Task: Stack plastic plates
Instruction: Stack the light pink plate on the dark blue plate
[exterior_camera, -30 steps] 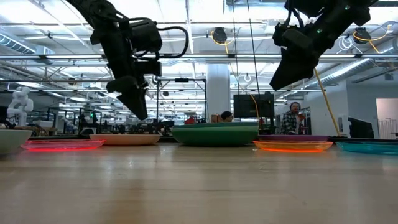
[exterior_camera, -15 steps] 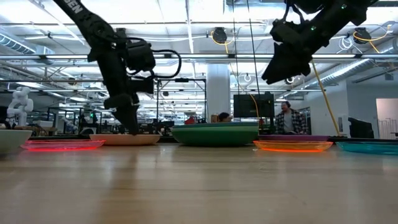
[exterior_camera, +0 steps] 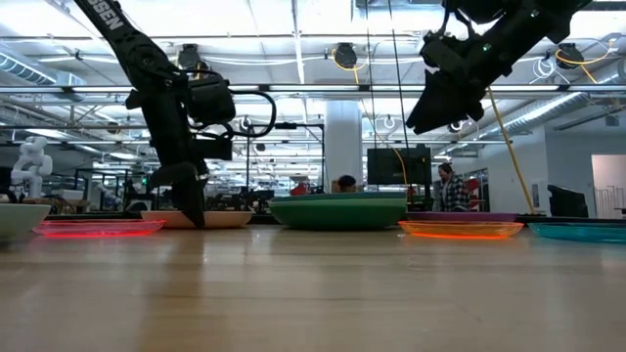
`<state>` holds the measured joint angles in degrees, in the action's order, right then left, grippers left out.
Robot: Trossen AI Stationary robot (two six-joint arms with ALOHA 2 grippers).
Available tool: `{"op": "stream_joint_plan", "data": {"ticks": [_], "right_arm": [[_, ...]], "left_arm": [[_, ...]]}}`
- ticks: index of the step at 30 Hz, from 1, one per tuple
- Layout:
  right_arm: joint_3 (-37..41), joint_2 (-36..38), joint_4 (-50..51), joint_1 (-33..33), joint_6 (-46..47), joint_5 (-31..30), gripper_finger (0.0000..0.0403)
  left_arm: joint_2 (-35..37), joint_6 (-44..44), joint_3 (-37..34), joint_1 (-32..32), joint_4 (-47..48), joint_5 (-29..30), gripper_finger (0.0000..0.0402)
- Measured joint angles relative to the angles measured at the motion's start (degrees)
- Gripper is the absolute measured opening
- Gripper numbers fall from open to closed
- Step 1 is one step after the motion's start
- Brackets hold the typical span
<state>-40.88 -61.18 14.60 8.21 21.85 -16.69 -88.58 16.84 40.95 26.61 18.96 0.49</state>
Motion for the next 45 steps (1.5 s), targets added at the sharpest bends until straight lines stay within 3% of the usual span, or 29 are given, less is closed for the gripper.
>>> {"op": "stream_joint_plan", "data": {"ticks": [15,20,29,33,37,41,45], "right_arm": [[0.00,-1.43,-0.88,-0.04,-0.89,0.22,0.0164],[0.00,-1.43,-0.86,-0.05,-1.86,0.26,0.0164],[0.00,-1.43,-0.90,-1.21,-4.09,0.44,0.0164],[0.00,-1.43,-0.98,-2.38,-4.55,0.45,0.0164],[0.00,-1.43,-1.04,-3.58,-4.57,0.46,0.0164],[0.00,-1.43,-0.93,-4.63,-4.76,0.46,0.0164],[0.00,-1.40,-0.50,-5.03,-5.39,0.51,0.0164]], "left_arm": [[0.24,-2.10,0.09,-0.69,-0.11,3.12,0.0014],[1.81,-3.63,0.13,-3.43,0.71,10.20,0.0010],[13.28,-7.14,0.11,-8.19,0.81,12.94,0.0010],[18.38,-4.02,0.11,-11.23,-5.29,12.92,0.0010],[19.40,1.25,0.13,-14.57,-18.01,11.59,0.0010],[16.02,2.40,0.15,-14.97,-30.51,5.70,0.0010],[10.52,1.98,2.53,-14.90,-35.33,5.01,0.0010]]}}
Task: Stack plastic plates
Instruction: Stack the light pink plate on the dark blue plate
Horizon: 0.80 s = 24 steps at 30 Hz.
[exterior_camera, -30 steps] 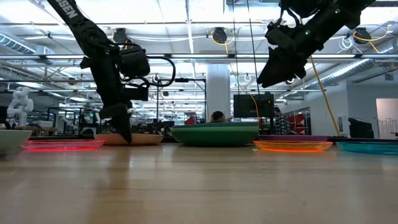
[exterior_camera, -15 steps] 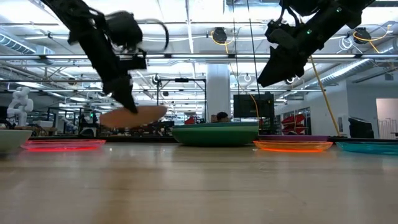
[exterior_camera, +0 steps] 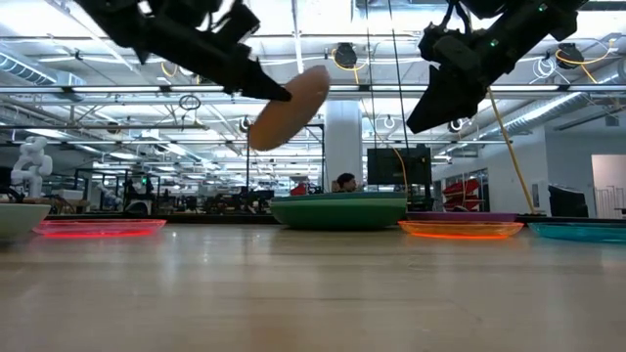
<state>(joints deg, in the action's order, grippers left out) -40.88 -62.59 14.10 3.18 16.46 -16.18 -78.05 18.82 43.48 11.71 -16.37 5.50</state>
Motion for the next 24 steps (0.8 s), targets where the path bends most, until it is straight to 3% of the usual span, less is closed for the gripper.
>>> {"op": "stream_joint_plan", "data": {"ticks": [11,24], "right_arm": [[0.00,0.02,0.81,0.07,-0.95,-0.11,0.0164],[0.00,0.02,0.82,0.09,-0.80,-0.18,0.0164]], "left_arm": [[-16.00,-1.52,16.13,3.29,20.50,-1.07,0.0010],[-21.23,-1.35,19.02,3.49,20.61,-1.06,0.0048]]}}
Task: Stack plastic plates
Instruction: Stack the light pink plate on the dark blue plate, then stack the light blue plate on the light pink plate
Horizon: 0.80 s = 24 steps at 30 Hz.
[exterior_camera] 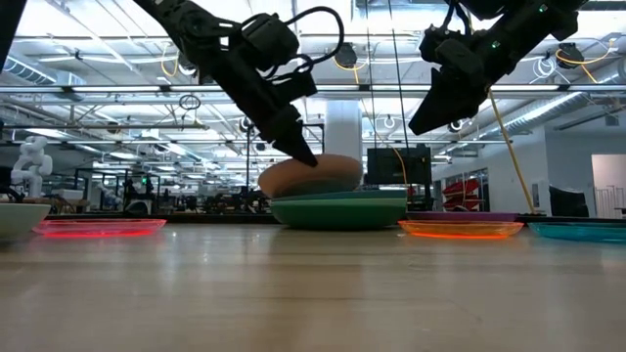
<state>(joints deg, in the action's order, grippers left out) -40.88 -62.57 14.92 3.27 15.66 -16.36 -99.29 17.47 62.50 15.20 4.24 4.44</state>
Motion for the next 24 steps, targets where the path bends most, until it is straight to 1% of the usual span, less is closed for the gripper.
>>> {"op": "stream_joint_plan", "data": {"ticks": [3,11,13,17,21,24], "right_arm": [[0.00,0.00,-0.04,0.00,-0.07,-0.04,0.0164],[0.00,0.00,-0.07,0.00,-0.31,-0.18,0.0164],[0.00,0.00,-0.07,0.00,-0.31,-0.20,0.0164],[0.00,0.00,-0.07,0.00,-0.96,-0.26,0.0164],[0.00,0.00,-0.26,0.00,-1.83,-0.56,0.0164],[0.00,0.00,-0.28,0.00,-2.01,-1.85,0.0164]], "left_arm": [[0.00,-0.06,0.02,0.00,-1.38,-0.02,0.0050],[0.00,-0.93,0.03,0.27,-1.41,-0.06,0.0053],[0.00,-2.30,0.04,0.31,-1.39,-1.37,0.0056],[0.00,-4.25,0.02,0.46,-1.32,-4.45,0.0085],[0.00,-4.75,0.02,0.76,-1.89,-4.43,0.0125],[0.96,-5.20,0.02,1.01,-2.03,-4.41,0.0145]]}}
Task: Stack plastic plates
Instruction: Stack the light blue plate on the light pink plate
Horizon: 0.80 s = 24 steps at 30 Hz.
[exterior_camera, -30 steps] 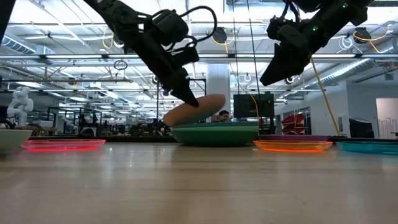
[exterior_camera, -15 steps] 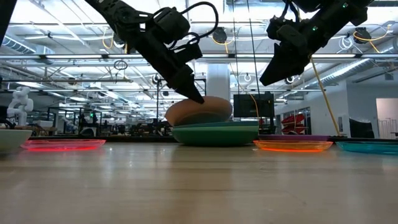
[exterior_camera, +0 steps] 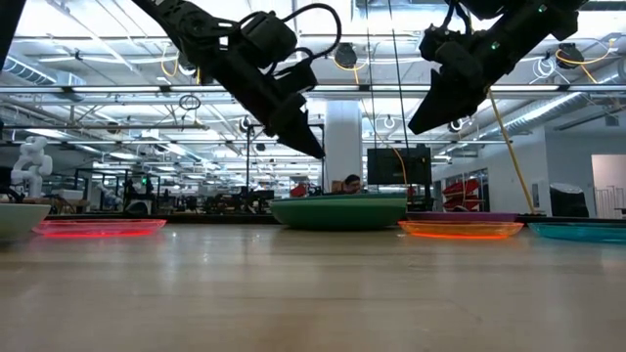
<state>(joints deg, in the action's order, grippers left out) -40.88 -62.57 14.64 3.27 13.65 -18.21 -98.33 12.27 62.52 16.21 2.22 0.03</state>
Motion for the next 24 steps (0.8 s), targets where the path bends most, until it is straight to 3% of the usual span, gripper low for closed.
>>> {"op": "stream_joint_plan", "data": {"ticks": [6,12,18,24], "right_arm": [[0.00,0.00,-0.01,0.13,1.46,0.07,0.0164],[0.00,0.00,0.01,-0.07,5.48,0.47,0.0164],[0.00,-0.02,-0.52,-1.59,9.35,2.20,0.0164],[0.00,-0.04,-3.89,-4.88,9.47,2.22,0.0164]], "left_arm": [[5.11,-0.03,0.00,-0.96,7.86,0.00,0.0154],[10.92,-3.63,0.00,-5.21,22.78,0.00,0.0154],[13.30,-16.22,-0.07,-14.18,39.51,0.01,0.0154],[13.42,-34.19,-0.07,-28.64,48.03,1.74,0.0154]]}}
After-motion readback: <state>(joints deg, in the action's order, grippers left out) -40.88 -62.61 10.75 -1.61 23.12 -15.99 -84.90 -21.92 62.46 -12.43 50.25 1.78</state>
